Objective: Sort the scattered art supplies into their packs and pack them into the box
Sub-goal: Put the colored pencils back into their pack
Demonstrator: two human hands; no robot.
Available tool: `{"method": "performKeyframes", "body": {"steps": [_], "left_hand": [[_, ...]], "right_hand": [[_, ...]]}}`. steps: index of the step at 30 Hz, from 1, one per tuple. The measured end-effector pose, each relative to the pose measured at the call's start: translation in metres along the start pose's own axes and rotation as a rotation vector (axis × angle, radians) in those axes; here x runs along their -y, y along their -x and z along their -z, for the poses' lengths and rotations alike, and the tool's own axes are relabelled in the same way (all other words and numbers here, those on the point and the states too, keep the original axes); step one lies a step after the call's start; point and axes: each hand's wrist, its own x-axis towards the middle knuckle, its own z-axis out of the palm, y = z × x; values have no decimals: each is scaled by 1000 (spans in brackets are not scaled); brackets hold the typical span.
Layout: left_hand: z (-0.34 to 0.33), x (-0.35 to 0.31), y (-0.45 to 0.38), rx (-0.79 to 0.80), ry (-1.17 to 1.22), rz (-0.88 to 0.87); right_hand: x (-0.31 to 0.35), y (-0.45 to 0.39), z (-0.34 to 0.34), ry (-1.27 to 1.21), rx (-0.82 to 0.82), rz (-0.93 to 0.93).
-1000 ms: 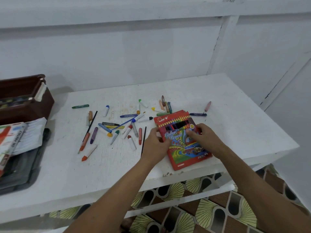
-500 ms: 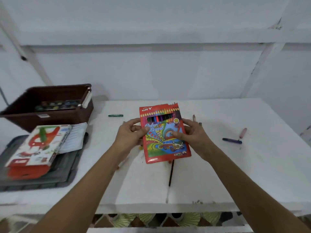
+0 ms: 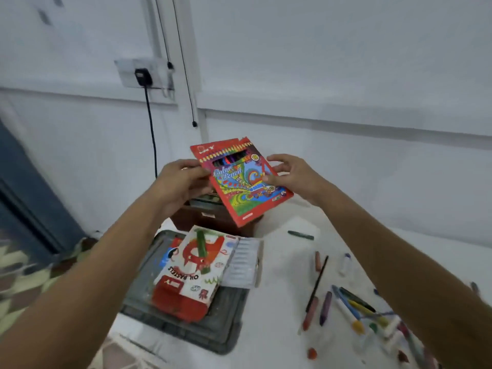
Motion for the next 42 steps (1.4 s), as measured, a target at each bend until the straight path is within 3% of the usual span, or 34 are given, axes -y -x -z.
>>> {"method": "performKeyframes", "body": {"steps": [7, 16, 20, 28, 32, 35, 38, 42], "left_hand": [[76, -4, -76, 42, -4, 174], [95, 40, -121, -6, -63, 332], [93, 47, -128, 7, -323, 349], [79, 67, -142, 221, -1164, 220], [73, 78, -149, 305, -1371, 231], [67, 81, -152, 241, -1569, 51], [58, 74, -158, 98, -1603, -227], [58, 68, -176, 505, -1466, -248]], "right_hand": [[7, -109, -36, 314, 163, 13], [-28, -155, -58, 453, 291, -67], [-42, -158, -65, 557, 354, -51], [-64, -160, -83, 728, 461, -37], [-71, -157, -85, 798, 447, -46], [-71, -152, -88, 857, 380, -15], [-74, -148, -90, 1142, 210, 93], [-75, -142, -89, 1188, 178, 24]]}}
